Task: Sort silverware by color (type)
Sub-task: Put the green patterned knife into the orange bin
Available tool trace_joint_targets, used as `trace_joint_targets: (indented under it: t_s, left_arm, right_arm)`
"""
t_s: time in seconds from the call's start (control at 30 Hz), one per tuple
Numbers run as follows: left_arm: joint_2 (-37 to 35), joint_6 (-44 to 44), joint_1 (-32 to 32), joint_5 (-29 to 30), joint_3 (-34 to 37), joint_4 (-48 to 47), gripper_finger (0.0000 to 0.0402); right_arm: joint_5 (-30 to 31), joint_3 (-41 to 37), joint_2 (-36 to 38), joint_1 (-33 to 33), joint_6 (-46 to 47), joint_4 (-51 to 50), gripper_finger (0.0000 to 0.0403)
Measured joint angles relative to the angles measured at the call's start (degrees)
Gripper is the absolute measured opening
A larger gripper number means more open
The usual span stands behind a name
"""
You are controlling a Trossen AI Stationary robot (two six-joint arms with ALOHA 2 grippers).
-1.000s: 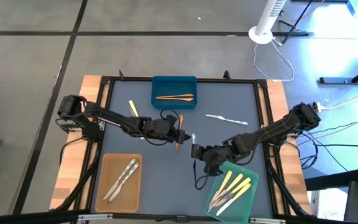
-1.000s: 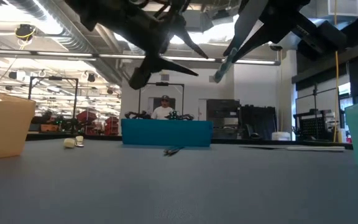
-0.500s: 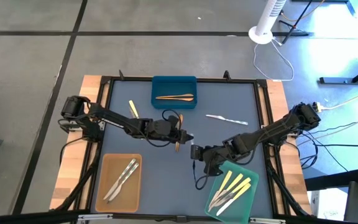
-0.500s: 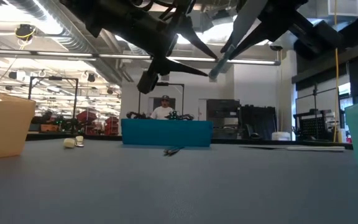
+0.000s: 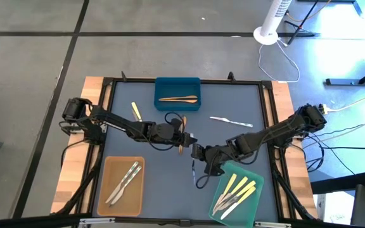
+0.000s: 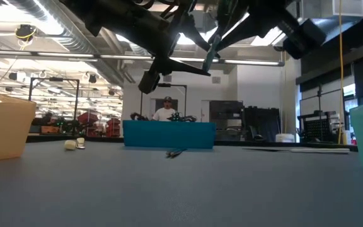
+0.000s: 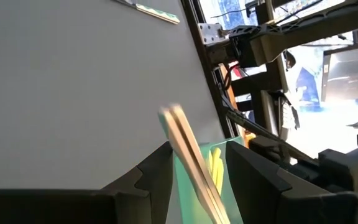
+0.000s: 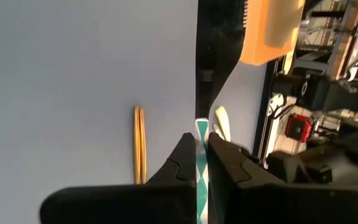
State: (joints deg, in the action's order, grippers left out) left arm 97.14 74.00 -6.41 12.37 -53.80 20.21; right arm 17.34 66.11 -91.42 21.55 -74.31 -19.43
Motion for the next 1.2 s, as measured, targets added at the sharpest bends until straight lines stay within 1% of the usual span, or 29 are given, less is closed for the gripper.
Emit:
trace_joint_targets:
  t_s: [0.2, 0.53, 0.67, 0.8, 1.2]
  left_arm:
    - [0.0, 0.9, 0.0, 0.2, 0.0, -0.2, 0.0127]
    - [0.0, 0.6, 0.0, 0.2, -0.1, 0.4, 0.0062]
    - [-0.1, 0.3, 0.0, 0.2, -0.2, 0.6, 0.0045]
    - [-0.1, 0.3, 0.0, 0.2, -0.2, 0.6, 0.0038]
    - [-0.1, 0.1, 0.0, 0.2, -0.1, 0.2, 0.0036]
  right_arm:
    - [0.0, 0.0, 0.0, -0.2, 0.0, -0.1, 0.0007]
    - [-0.1, 0.0, 0.0, -0.2, 0.0, -0.1, 0.0007]
    - [-0.4, -0.1, 0.0, -0.2, -0.1, -0.1, 0.0008]
    - [-0.4, -0.1, 0.0, -0.2, -0.1, -0.1, 0.0008]
    - [-0.8, -0.1, 0.0, -0.2, 0.6, -0.1, 0.0008]
